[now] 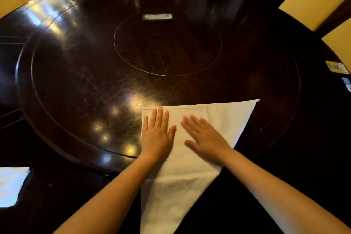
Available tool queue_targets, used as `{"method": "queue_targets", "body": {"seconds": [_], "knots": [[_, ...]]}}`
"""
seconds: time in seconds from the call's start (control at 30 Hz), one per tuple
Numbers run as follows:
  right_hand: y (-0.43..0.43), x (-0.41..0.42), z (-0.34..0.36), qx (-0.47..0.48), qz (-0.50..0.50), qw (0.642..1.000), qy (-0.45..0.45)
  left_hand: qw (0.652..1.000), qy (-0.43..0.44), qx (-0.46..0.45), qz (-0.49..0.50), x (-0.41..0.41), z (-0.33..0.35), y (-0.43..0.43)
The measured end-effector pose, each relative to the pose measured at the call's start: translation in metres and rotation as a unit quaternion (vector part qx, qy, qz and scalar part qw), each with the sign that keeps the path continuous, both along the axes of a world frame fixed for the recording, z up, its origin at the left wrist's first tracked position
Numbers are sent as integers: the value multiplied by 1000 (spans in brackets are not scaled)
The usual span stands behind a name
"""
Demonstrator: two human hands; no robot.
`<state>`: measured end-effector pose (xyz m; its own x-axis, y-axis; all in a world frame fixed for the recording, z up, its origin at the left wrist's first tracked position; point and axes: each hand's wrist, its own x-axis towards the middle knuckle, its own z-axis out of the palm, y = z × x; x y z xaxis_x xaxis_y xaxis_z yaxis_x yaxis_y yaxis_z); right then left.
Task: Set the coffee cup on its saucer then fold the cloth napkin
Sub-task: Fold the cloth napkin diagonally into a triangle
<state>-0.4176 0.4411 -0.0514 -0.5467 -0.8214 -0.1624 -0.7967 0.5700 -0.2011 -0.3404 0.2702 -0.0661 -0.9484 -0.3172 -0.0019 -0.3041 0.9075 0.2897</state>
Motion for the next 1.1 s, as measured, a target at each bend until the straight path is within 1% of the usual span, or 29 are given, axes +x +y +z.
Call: {"method": "queue_targets", "body": {"seconds": [0.1,0.17,0.23,0.33,0.4,0.43,0.47,0.53,0.6,0.63,0.7,0.77,0.87,0.9,0.93,0.97,1.03,1.1], "knots": [[37,-32,-5,23,-115,993,29,1000,-10,-19,2,1,-4,-1],[62,-54,-8,50,-162,984,60,1000,-10,-25,4,0,-3,0],[82,-77,-5,61,-215,973,56,1000,-13,-26,6,0,-3,2],[103,-101,4,95,-305,947,38,1000,-19,-16,7,0,-1,1],[99,-96,11,103,-327,938,55,1000,-23,-14,4,0,0,0],[91,-88,12,90,-308,944,70,1000,-23,-14,3,0,0,0],[79,-76,11,68,-267,958,75,1000,-23,-13,2,0,0,0],[53,-41,6,44,-146,988,33,1000,-26,-9,-1,0,1,-1],[38,-9,-3,48,-40,998,-12,1000,-29,-9,-1,1,0,-2],[38,-2,-6,54,-17,998,-17,1000,-29,-9,-2,1,0,-2],[49,-10,-4,63,-34,997,-1,1000,-24,-9,-5,2,0,-2],[66,-25,0,65,-97,993,15,1000,-23,-12,-8,2,1,-2],[89,-35,9,101,-188,977,14,999,-35,-12,-7,2,2,-3],[90,-29,12,97,-204,974,17,999,-38,-6,-7,3,3,-2],[89,-18,15,78,-200,976,28,999,-38,5,-5,3,5,-1],[86,-2,19,45,-166,984,44,999,-34,20,-5,4,7,2],[77,37,22,-23,-34,997,65,999,-10,41,-21,9,13,13],[75,75,12,-57,74,992,80,998,6,30,-56,23,17,31]]}}
